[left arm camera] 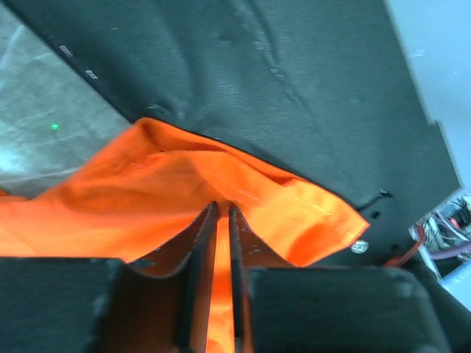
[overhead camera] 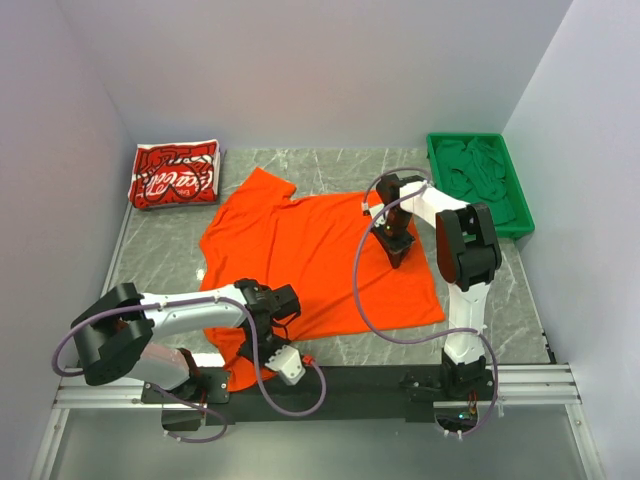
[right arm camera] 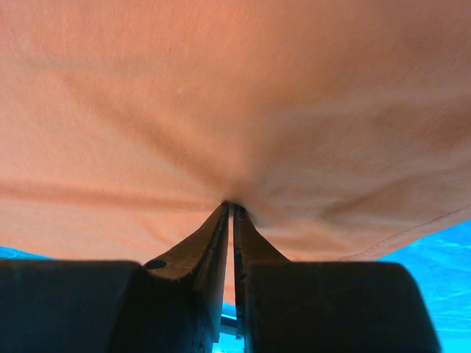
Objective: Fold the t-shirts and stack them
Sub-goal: Flatten the tshirt out
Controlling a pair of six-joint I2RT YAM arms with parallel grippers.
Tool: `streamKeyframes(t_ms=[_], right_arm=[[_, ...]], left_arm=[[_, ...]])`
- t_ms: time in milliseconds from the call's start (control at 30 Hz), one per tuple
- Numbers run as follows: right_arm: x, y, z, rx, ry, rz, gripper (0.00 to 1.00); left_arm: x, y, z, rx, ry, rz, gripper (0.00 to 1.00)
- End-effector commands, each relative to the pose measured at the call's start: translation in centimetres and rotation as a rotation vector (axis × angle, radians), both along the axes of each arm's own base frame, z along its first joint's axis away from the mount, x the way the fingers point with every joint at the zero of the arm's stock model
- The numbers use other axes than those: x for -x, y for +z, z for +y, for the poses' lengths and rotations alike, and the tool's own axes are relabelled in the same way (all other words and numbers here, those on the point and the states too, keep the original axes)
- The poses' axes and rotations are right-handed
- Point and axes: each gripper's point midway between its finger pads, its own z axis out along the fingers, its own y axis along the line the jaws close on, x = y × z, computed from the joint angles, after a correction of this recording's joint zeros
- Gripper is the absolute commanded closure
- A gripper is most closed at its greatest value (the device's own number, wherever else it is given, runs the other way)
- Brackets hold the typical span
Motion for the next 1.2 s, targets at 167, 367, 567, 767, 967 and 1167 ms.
streamKeyframes(t_ms=[167, 367, 567, 767, 967, 1167], right_arm=[[3.7, 1.1, -1.6, 0.004, 0.037, 0.050, 0.86], [7.4, 0.9, -2.8, 0.020, 0.056, 0.112, 0.85], [5.7, 2.8, -2.7, 0.007, 0.074, 0.037, 0.82], [-4.7, 7.8, -3.4, -0.024, 0.017, -0.222, 0.71], [-14.0, 9.3, -7.9, 0.096, -0.050, -0.429, 0.65], [-18.4, 8.3, -10.8, 0.187, -0.065, -0.512, 0.59]], left_arm=[[-1.4, 6.5, -2.1, 0.153, 0.112, -0.015, 0.66], [-10.0, 11.0, -2.9, 0.265, 0.494, -0.017, 0.67], [-25.8, 13.7, -0.1, 0.376, 1.016, -0.090, 0.63], [-38.3, 14.4, 3.3, 0.460, 1.381, -0.135, 0.41], [-47.7, 14.4, 4.0, 0.557, 1.555, -0.260, 0.40], [-53.4, 11.6, 3.9, 0.571, 1.663, -0.267, 0.41]])
